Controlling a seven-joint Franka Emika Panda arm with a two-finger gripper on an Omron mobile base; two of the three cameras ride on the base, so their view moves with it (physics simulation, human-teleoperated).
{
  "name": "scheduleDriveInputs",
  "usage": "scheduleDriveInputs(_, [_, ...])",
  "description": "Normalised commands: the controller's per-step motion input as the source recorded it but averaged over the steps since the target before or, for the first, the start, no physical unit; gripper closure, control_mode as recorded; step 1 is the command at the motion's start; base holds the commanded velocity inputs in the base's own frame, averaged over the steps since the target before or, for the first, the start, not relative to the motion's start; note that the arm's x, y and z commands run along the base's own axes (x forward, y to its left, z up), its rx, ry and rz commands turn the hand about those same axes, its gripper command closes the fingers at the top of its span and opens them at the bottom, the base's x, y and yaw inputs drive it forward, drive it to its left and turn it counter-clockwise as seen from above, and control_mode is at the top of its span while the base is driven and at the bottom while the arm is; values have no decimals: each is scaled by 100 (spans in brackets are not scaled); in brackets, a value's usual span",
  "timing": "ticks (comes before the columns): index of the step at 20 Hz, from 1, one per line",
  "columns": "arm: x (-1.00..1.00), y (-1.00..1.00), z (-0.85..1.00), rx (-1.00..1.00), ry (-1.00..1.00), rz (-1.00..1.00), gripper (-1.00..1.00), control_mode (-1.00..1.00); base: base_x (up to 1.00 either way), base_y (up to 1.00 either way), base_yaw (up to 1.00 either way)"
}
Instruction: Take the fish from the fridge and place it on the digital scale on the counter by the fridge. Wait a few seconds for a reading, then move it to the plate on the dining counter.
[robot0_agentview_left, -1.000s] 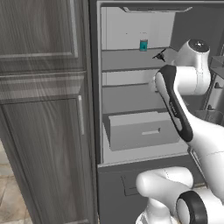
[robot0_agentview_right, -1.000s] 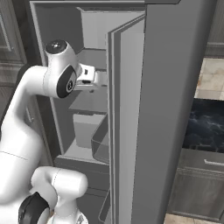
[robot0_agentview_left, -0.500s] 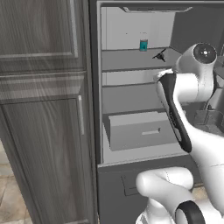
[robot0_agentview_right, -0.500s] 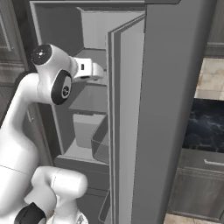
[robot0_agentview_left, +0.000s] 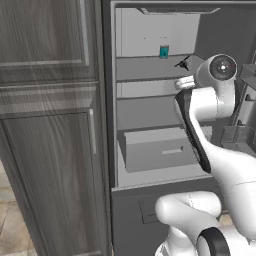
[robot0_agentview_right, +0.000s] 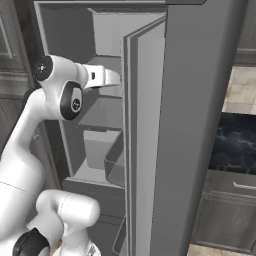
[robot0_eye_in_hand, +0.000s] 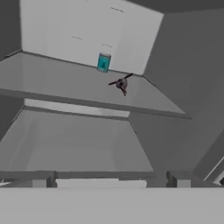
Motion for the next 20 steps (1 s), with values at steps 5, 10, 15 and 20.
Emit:
scheduleDriveInputs(5, [52, -14, 19, 1, 0, -4, -100, -100, 0, 0, 0])
scheduleDriveInputs(10, [69, -17, 6, 6, 2, 0, -100, -100, 0, 0, 0])
scheduleDriveInputs(15, [72, -14, 0, 4, 2, 0, -100, -100, 0, 0, 0])
scheduleDriveInputs(20, [62, -20, 0, 0, 0, 0, -100, -100, 0, 0, 0])
